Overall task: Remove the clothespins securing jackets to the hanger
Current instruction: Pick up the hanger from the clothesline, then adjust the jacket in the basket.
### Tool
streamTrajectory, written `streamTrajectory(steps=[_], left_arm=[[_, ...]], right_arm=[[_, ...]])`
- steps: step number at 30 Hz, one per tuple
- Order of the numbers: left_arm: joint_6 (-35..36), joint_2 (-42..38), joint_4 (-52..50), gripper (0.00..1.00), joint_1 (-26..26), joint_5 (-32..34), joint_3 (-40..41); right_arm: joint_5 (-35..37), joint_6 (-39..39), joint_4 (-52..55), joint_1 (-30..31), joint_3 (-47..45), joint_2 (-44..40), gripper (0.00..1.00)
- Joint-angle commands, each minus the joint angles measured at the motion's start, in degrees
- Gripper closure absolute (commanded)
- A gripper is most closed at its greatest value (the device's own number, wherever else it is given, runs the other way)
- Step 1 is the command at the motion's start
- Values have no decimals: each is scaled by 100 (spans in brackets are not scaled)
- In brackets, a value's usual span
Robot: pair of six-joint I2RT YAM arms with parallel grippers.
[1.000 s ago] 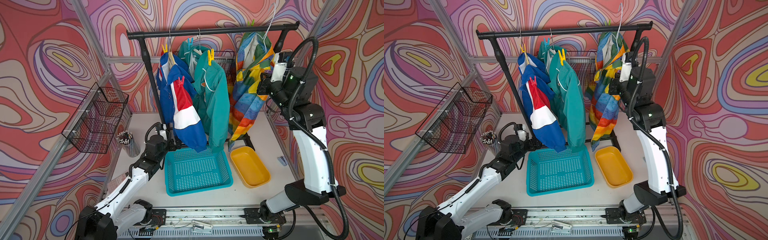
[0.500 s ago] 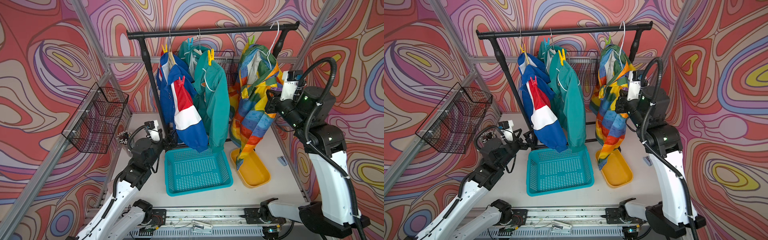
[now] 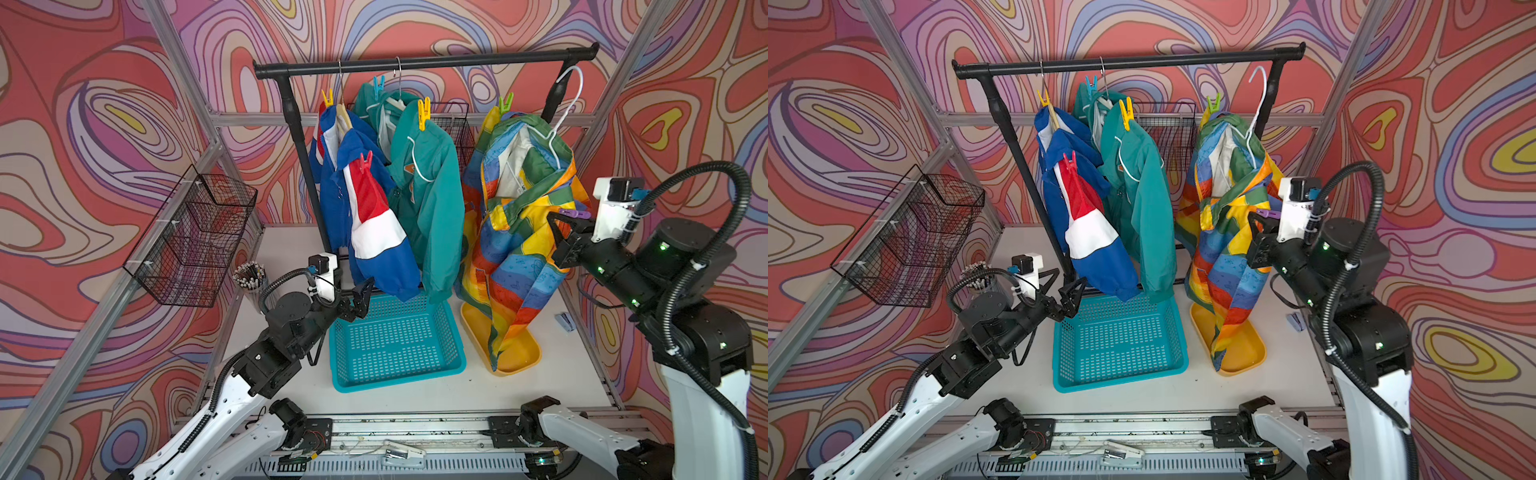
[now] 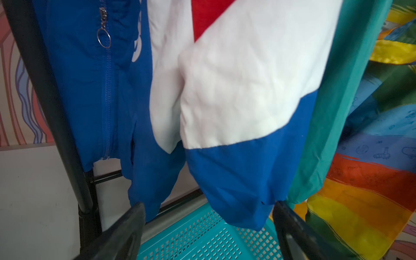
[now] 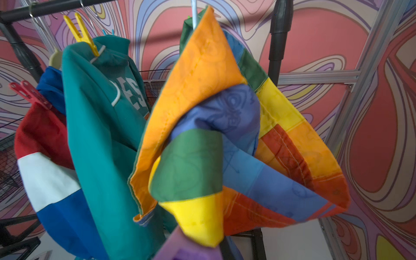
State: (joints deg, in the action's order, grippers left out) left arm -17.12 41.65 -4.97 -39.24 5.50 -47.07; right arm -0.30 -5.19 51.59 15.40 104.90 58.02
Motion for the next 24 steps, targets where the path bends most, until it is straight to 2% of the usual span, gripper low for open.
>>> streamTrajectory(steps=[1,8,12,15,19,24], left_arm=[[204,-40,-269,9,-237,306,-134],[-8,648,-519,6,-285,95,-219],[-113,945,-83,5,-294,-166,-180],[-129,1245,186,5,-294,-423,-312],[-5,1707,374,2,-293,-445,-617],[86,2392,229,0,-294,-510,-1300]], right_arm=[[-505,1,-489,-2,250,-352,100],[-1498,-60,52,-10,999,-543,100],[-1962,-193,250,-133,1301,-763,100],[-2608,-411,321,-439,1437,-909,100],[-3751,-607,540,-1195,1754,-975,100],[-4211,-1138,121,-1460,1902,-1285,100]])
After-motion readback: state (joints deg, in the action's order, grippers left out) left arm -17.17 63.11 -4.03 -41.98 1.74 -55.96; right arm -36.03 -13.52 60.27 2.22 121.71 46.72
